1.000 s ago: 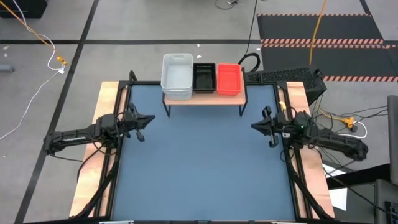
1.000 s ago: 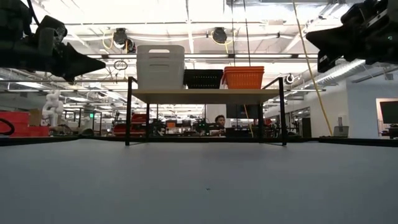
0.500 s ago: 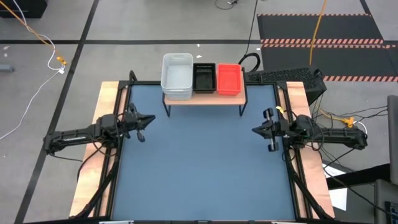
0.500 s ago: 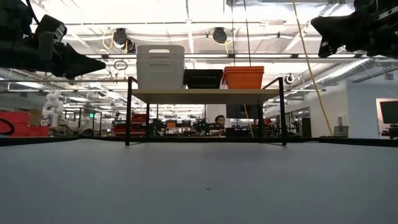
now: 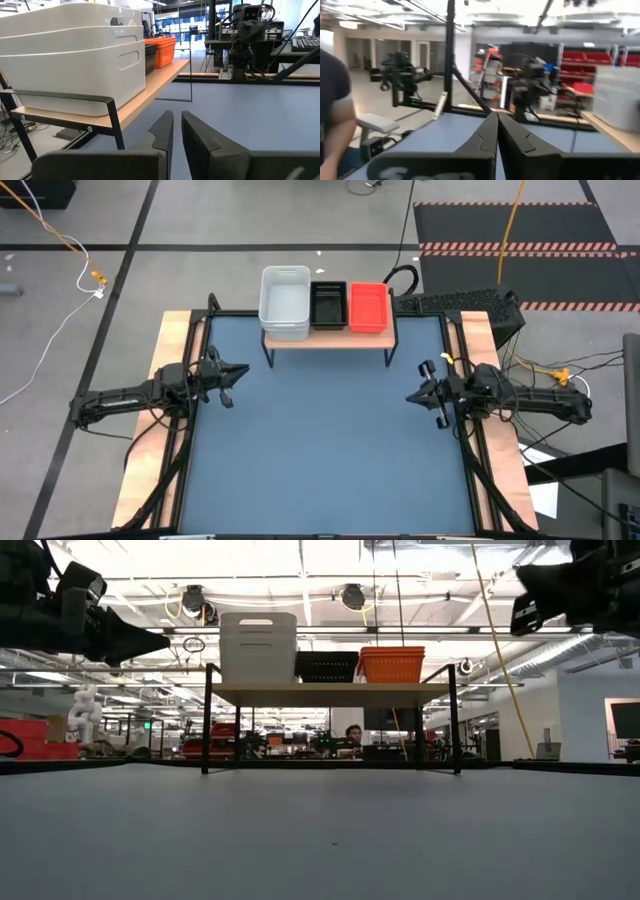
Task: Stack baskets on shelf by color
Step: Return to Home Position
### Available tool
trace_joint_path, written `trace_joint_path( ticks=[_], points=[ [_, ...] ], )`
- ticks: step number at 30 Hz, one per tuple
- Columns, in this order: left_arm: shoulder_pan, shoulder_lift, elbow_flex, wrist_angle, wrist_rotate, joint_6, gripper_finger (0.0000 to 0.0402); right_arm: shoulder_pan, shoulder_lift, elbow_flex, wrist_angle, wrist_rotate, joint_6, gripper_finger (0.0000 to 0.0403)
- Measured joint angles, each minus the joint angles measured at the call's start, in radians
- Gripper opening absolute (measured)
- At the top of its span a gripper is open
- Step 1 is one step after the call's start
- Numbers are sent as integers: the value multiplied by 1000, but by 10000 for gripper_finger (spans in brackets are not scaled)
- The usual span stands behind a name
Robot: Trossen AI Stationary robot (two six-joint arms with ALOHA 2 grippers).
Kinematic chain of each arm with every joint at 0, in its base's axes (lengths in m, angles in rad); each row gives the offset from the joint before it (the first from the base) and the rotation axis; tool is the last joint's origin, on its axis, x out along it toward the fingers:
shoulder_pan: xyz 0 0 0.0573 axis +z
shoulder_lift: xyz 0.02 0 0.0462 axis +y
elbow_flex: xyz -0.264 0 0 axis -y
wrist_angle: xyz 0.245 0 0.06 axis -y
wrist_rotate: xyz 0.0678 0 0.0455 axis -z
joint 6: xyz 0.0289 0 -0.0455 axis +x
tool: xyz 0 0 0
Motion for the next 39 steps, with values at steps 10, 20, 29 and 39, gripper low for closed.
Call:
trace_joint_path(
  ticks=[10,20,29,39],
  points=[
    [0,0,0,2,0,0,42,-1,21,0,37,74,-23,4],
    [0,0,0,2,0,0,42,0,114,0,21,-56,-39,4],
    [0,0,0,2,0,0,42,-31,77,5,74,-86,3,4],
    [0,0,0,2,1,0,42,-85,-134,5,-35,-214,109,4]
  ],
)
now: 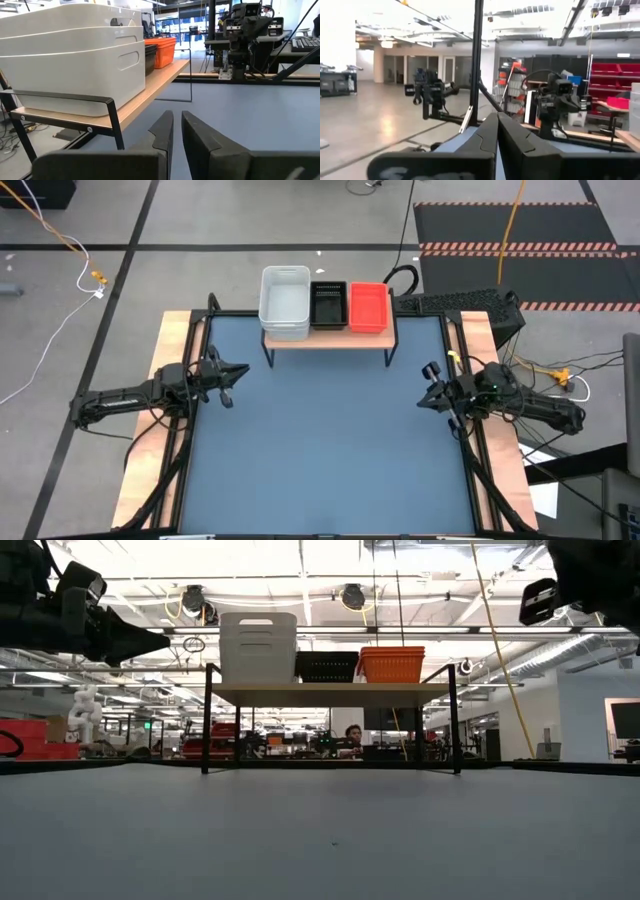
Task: Stack baskets on shelf by color
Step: Return to Home Position
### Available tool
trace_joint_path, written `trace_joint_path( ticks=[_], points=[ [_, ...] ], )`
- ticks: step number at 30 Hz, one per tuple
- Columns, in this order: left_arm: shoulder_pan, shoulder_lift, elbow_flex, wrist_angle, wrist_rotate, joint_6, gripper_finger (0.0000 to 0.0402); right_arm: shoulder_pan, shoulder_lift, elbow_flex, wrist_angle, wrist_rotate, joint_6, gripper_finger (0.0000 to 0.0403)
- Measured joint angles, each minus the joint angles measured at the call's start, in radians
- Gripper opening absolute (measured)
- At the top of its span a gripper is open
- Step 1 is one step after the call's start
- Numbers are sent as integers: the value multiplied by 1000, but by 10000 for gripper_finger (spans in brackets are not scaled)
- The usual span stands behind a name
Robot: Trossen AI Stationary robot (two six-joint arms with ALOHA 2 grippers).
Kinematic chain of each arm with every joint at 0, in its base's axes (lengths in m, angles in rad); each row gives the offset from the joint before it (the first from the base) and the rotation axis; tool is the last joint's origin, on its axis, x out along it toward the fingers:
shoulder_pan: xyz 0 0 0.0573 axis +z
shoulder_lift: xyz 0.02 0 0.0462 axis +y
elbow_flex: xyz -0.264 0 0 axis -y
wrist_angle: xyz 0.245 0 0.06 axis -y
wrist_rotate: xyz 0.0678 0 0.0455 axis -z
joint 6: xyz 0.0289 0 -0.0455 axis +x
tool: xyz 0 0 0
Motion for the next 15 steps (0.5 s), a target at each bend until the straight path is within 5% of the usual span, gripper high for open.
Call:
trace_joint_path(
  ticks=[6,12,15],
  points=[
    [0,0,0,0,0,0,42,-15,0,0,2,-11,37,4],
    [0,0,0,1,0,0,42,-15,1,0,-140,291,23,4],
    [0,0,0,0,0,0,42,-15,6,0,-236,318,8,4]
  ],
)
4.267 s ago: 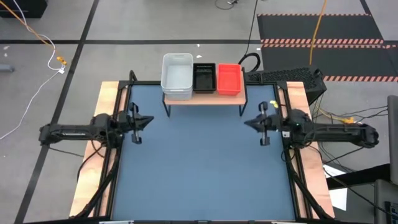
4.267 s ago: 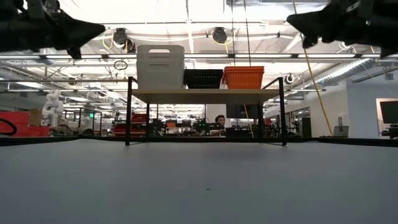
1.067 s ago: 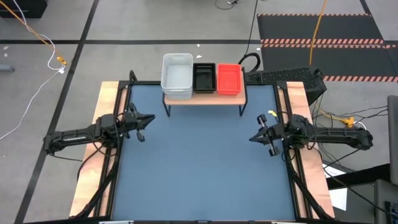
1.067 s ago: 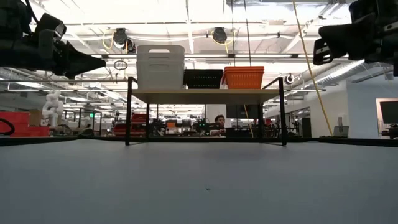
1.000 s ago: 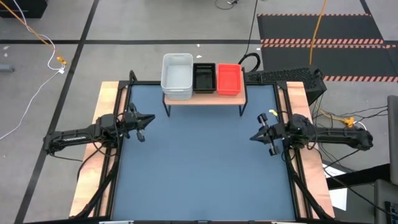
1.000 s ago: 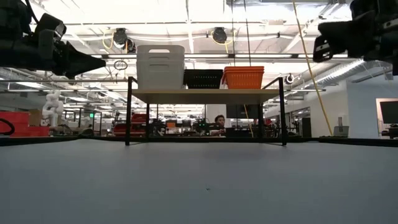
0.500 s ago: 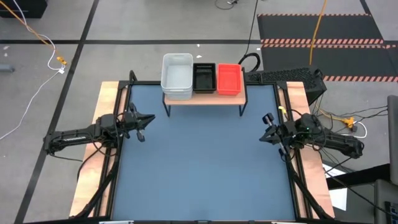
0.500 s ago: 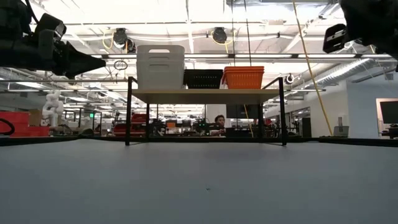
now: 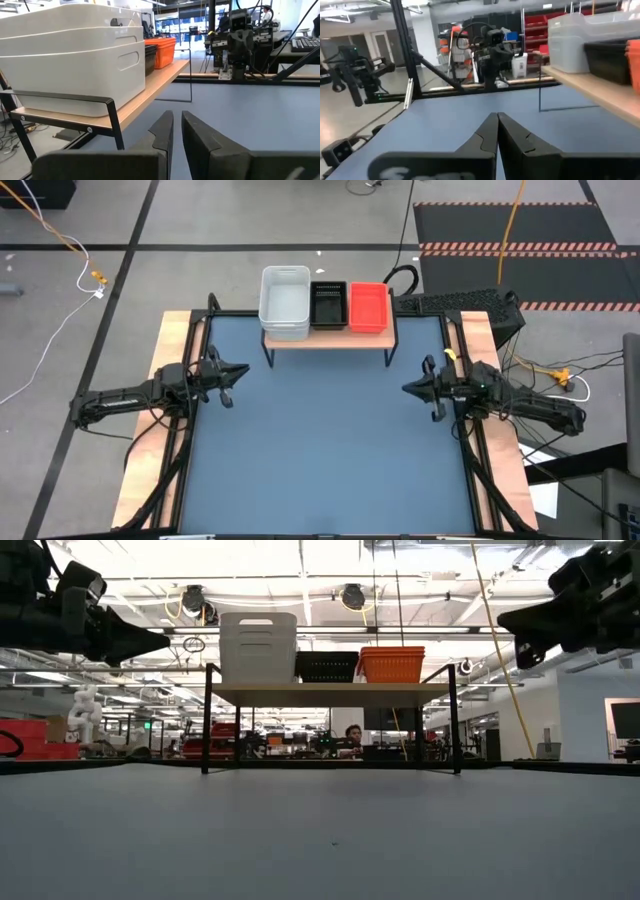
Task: Stack baskets on shelf by color
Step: Return to Home Position
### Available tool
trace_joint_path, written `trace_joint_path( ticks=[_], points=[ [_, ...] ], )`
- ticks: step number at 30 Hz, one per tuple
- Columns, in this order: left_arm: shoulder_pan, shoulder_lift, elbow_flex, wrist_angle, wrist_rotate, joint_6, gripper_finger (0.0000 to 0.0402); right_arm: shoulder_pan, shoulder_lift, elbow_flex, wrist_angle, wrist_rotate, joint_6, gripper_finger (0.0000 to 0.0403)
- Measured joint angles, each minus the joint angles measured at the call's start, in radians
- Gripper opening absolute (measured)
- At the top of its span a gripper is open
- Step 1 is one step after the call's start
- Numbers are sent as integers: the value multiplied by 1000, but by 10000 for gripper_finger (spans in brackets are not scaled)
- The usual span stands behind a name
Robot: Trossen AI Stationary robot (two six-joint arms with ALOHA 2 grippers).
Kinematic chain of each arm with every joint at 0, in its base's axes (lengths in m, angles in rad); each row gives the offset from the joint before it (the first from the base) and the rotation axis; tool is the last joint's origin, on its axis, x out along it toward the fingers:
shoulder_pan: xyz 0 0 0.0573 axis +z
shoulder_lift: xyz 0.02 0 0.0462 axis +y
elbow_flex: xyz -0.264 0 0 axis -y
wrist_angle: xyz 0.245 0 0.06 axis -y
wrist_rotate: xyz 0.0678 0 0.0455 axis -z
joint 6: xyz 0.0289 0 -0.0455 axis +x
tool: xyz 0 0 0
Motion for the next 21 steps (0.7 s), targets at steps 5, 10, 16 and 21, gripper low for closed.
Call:
trace_joint_path(
  ticks=[5,10,16,21],
  points=[
    [0,0,0,0,0,0,42,0,11,0,-19,-2,14,4],
    [0,0,0,0,0,0,42,0,13,0,4,-3,14,4],
    [0,0,0,0,0,0,42,0,13,0,12,-3,14,4],
    [0,0,0,0,0,0,42,0,13,0,12,-3,14,4]
  ],
)
